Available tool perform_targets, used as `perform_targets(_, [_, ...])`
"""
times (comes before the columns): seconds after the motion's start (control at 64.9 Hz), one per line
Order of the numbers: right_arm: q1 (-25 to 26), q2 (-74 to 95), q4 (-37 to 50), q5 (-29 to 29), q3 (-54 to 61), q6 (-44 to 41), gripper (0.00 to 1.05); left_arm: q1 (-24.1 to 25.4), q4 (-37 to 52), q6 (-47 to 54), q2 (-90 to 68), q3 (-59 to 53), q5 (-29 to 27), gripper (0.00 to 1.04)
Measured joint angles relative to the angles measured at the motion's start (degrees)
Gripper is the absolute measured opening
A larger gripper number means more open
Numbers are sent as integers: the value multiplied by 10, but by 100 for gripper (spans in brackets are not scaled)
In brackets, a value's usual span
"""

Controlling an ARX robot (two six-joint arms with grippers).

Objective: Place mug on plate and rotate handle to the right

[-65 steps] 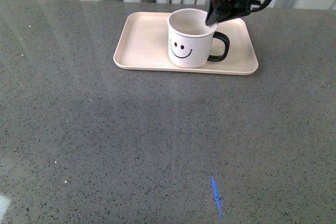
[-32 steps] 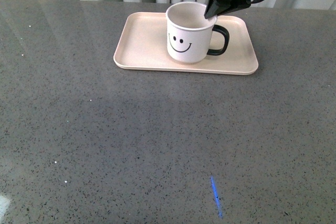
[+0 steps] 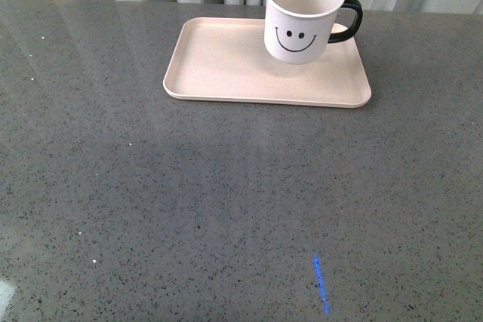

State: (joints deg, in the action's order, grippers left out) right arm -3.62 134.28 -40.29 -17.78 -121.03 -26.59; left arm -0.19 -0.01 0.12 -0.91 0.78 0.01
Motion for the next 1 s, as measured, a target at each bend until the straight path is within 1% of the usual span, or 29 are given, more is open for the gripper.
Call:
perform_targets(0.154, [0,23,-17,-8,-33,-38,2,0,0,0,0,0,0,96])
perform_targets(0.385, [-2,66,-40,-21,-81,-45,2,0,0,0,0,0,0,96])
perform_targets(1.002, [-9,75,-37,-32,-69,-46,2,0,0,0,0,0,0,96])
